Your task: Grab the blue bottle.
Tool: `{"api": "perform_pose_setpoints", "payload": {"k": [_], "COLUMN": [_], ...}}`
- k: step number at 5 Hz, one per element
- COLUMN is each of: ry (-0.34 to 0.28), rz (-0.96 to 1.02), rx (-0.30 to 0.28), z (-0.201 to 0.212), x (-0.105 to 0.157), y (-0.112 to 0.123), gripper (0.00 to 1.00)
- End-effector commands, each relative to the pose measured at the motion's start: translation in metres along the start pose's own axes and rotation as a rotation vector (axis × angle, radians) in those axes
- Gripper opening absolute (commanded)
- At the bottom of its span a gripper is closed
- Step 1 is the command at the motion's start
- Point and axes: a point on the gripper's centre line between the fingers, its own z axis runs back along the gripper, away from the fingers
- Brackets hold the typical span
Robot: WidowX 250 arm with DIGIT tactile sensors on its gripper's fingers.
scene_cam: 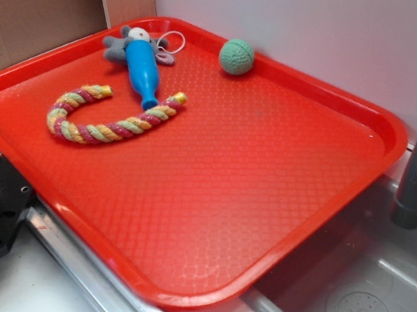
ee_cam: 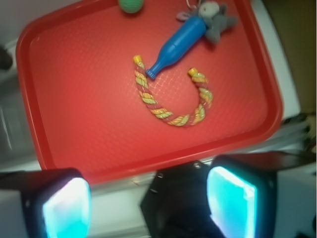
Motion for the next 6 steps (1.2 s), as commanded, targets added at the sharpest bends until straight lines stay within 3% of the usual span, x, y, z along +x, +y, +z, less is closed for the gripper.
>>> {"api": "perform_pose_setpoints", "payload": {"k": [1, 3, 5, 6], "ry": [-0.096, -0.16, -0.243, -0.249], "rz": [0.252, 0.501, 0.662, 0.662], "rx": [-0.054, -0.043, 0.001, 0.001], "z": [-0.008, -0.064, -0.12, -0.15], "x": [0.045, 0.097, 0.126, 0.134], "y": [0.019, 0.031, 0.029, 0.025], "gripper": [1.0, 1.0, 1.0, 1.0]}}
